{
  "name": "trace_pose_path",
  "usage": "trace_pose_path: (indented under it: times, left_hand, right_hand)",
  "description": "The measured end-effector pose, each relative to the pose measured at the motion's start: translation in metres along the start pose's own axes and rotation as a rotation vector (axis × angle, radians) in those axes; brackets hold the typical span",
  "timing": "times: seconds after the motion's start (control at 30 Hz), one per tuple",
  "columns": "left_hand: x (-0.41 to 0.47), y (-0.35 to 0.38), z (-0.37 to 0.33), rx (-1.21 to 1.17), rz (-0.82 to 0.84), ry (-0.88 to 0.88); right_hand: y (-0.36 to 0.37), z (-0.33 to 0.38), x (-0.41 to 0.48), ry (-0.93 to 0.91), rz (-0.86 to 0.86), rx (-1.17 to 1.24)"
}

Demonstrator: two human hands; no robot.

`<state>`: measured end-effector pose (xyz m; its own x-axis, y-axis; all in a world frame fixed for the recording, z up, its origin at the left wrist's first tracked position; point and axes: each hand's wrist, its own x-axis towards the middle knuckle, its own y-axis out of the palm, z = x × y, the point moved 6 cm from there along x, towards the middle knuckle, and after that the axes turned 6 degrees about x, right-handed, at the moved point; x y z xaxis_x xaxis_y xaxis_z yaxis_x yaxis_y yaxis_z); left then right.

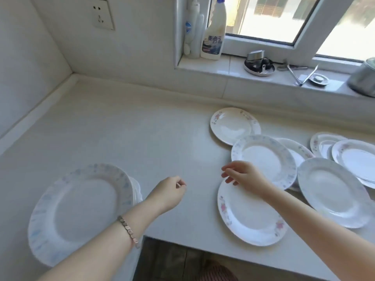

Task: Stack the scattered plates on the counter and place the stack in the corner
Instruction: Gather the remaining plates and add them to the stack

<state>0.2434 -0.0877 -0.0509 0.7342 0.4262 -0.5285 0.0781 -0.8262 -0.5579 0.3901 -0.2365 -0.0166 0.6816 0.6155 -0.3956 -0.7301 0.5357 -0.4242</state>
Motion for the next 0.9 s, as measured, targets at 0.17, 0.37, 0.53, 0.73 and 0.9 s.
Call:
trace_pose_path:
  times: [0.17, 0.37, 0.53, 0.73, 0.9]
  left_hand:
    - [0.046, 0.072, -0.05, 0.156, 0.109, -0.049]
    - [0.087, 0.117, -0.078, 0.201, 0.064, -0.241]
    - [0.095, 0.128, -0.075, 0.202, 0.06, -0.312]
    - [0.104, 0.132, -0.073, 0.199, 0.037, -0.312]
    - [0.111, 0.132, -0.071, 0.192, 0.027, -0.307]
  right_hand:
    - [-0.117, -0.07, 0.01, 0.063, -0.253, -0.126]
    - [-0.203, -0.148, 0.039, 0.248, -0.415, -0.25]
    - [-0.212, -0.145, 0.098, 0.214, -0.258, -0.329]
    - [-0.216, -0.164, 0.139, 0.329, -0.167, -0.306]
    - [-0.213, -0.172, 0.144, 0.313, -0.145, -0.192]
